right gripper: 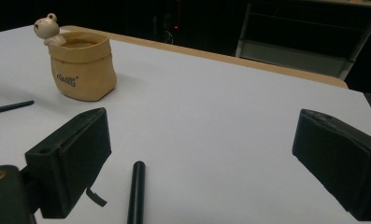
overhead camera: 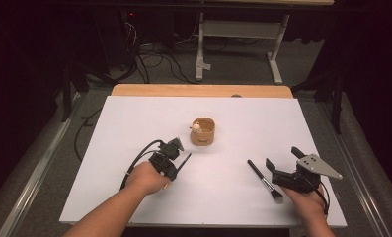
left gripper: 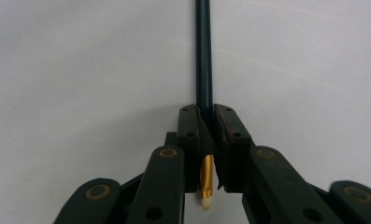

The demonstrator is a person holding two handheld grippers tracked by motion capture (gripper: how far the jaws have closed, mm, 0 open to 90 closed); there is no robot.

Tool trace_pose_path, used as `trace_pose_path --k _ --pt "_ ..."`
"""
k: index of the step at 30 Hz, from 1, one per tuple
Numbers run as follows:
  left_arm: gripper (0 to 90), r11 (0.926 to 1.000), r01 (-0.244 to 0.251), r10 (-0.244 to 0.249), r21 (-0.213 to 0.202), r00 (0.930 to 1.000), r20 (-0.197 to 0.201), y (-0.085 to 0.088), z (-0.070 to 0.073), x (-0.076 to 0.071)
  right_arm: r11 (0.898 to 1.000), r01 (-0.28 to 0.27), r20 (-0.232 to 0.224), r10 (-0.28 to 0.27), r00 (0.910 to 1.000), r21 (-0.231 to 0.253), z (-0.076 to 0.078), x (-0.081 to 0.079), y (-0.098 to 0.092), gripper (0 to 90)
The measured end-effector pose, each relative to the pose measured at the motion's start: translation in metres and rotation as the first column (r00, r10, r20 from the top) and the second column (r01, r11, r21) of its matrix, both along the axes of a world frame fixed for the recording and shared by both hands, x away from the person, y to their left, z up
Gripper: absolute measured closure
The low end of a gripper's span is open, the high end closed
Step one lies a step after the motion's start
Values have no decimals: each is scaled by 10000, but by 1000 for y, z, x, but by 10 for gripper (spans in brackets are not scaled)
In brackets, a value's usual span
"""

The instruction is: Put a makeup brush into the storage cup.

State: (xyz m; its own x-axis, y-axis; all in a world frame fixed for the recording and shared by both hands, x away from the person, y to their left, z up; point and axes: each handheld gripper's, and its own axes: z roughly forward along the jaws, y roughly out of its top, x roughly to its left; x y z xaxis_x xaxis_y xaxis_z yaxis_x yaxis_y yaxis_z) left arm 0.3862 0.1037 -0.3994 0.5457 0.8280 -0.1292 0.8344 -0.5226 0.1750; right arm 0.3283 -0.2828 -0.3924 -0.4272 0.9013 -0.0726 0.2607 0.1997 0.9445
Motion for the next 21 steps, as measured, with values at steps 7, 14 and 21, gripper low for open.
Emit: trace_pose_path --k 7,14,21 --pt "812 9994 329 -330 123 9994 106 -1 0 -1 10000 -31 -35 32 10000 25 0 0 1 62" --pt "818 9988 490 -490 49 9987 103 0 0 0 10000 -36 -51 36 10000 28 -1 0 1 62" --pt "821 9977 678 -678 6 9976 138 1 0 0 10000 -38 -69 38 10000 1 -1 1 1 64"
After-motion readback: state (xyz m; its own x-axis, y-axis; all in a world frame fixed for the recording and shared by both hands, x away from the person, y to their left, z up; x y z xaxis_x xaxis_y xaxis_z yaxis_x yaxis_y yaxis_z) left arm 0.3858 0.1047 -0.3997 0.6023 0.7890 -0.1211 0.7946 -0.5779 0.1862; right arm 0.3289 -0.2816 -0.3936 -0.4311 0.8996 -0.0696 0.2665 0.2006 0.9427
